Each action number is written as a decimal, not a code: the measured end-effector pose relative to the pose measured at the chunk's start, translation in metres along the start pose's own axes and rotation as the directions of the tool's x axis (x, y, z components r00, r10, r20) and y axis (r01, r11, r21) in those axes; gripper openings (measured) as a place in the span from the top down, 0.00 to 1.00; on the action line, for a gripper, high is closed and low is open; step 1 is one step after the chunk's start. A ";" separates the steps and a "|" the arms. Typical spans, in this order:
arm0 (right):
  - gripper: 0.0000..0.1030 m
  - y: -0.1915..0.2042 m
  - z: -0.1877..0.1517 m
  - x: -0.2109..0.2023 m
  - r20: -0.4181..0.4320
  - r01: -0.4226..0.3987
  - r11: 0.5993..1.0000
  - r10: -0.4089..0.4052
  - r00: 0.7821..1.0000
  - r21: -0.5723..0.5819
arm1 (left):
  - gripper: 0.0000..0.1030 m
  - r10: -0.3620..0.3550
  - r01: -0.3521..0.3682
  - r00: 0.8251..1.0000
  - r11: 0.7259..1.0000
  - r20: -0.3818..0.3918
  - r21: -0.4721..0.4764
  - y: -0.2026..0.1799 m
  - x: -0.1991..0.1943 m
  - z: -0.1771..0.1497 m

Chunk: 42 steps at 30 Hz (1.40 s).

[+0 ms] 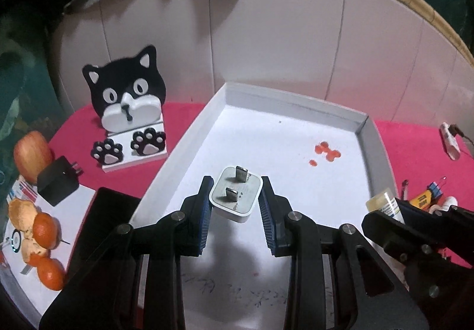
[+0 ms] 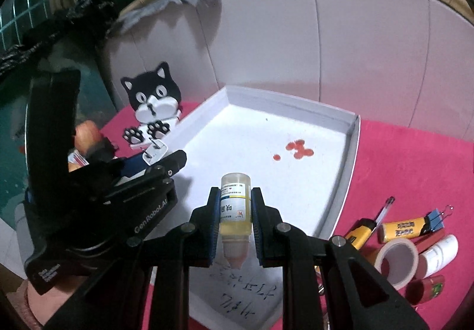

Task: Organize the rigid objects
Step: 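Carry both items into the white tray and open both tools to release, then move the right tool to the black charger and grasp it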

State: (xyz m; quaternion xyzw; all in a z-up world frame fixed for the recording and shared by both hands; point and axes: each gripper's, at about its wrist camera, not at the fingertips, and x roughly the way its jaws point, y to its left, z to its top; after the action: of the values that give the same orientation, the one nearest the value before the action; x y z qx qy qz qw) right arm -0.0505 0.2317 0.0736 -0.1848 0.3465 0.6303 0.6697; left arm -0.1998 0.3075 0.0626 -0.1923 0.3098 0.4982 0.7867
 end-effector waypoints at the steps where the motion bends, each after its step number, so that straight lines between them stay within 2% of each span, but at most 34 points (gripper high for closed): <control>1: 0.82 -0.001 -0.001 0.003 -0.006 0.004 1.000 -0.004 1.000 0.001 | 0.71 0.001 -0.001 1.000 1.000 -0.008 -0.001 0.000 0.003 -0.001; 9: 0.82 0.000 -0.005 0.017 -0.033 0.028 0.999 -0.029 0.999 -0.020 | 0.71 0.014 -0.013 0.998 1.000 -0.058 0.009 -0.003 0.022 -0.003; 16: 0.81 0.005 -0.007 0.019 -0.022 0.048 0.998 -0.049 0.999 -0.042 | 0.69 0.006 -0.008 0.997 1.000 -0.075 -0.027 0.003 0.026 -0.006; 17: 0.81 0.005 -0.008 0.019 -0.015 0.058 0.997 -0.059 0.998 -0.050 | 0.59 0.005 -0.007 0.997 1.000 -0.071 -0.030 0.003 0.026 -0.005; 18: 0.77 0.006 -0.008 0.017 -0.008 0.064 0.996 -0.064 0.998 -0.054 | 0.34 -0.001 -0.002 0.998 0.999 -0.068 -0.035 0.004 0.024 -0.004; 19: 0.71 0.006 -0.009 0.016 0.000 0.071 0.996 -0.072 0.997 -0.054 | 0.21 0.009 -0.012 0.998 0.999 -0.065 -0.039 0.006 0.024 -0.004; 20: 0.67 0.004 -0.009 0.013 0.010 0.080 0.996 -0.079 0.997 -0.049 | 0.12 0.026 -0.028 0.998 0.999 -0.057 -0.043 0.008 0.023 -0.003; 22: 0.36 0.000 -0.009 0.009 0.032 0.116 0.992 -0.114 0.993 -0.041 | 0.09 0.036 -0.038 0.998 0.998 -0.042 -0.054 0.013 0.020 -0.003; 24: 0.19 -0.008 -0.009 0.005 0.045 0.130 0.991 -0.130 0.991 -0.012 | 0.00 0.035 -0.038 0.998 0.997 -0.047 -0.074 0.018 0.018 -0.002; 26: 0.12 -0.015 -0.009 0.003 0.043 0.107 0.994 -0.107 0.993 0.016 | 0.00 0.045 -0.047 0.998 0.996 -0.034 -0.073 0.019 0.014 -0.001; 28: 0.00 -0.018 -0.009 -0.001 0.059 0.130 0.991 -0.131 0.990 0.028 | 0.00 0.047 -0.049 0.999 0.996 -0.027 -0.081 0.019 0.011 -0.001; 34: 0.00 -0.020 -0.009 -0.025 0.133 0.126 0.992 -0.127 0.983 0.016 | 0.00 0.025 -0.025 1.000 0.997 0.006 -0.068 0.010 -0.006 -0.002; 42: 0.00 -0.044 -0.011 -0.068 0.237 0.157 0.986 -0.165 0.957 0.051 | 0.00 -0.014 0.015 0.998 1.000 0.062 -0.016 -0.017 -0.033 0.002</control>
State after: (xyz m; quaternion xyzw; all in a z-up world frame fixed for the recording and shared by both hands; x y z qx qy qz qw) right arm -0.0075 0.1691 0.1053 -0.1242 0.2564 0.5860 0.7586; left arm -0.1944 0.2794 0.0868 -0.1855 0.2799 0.5007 0.7978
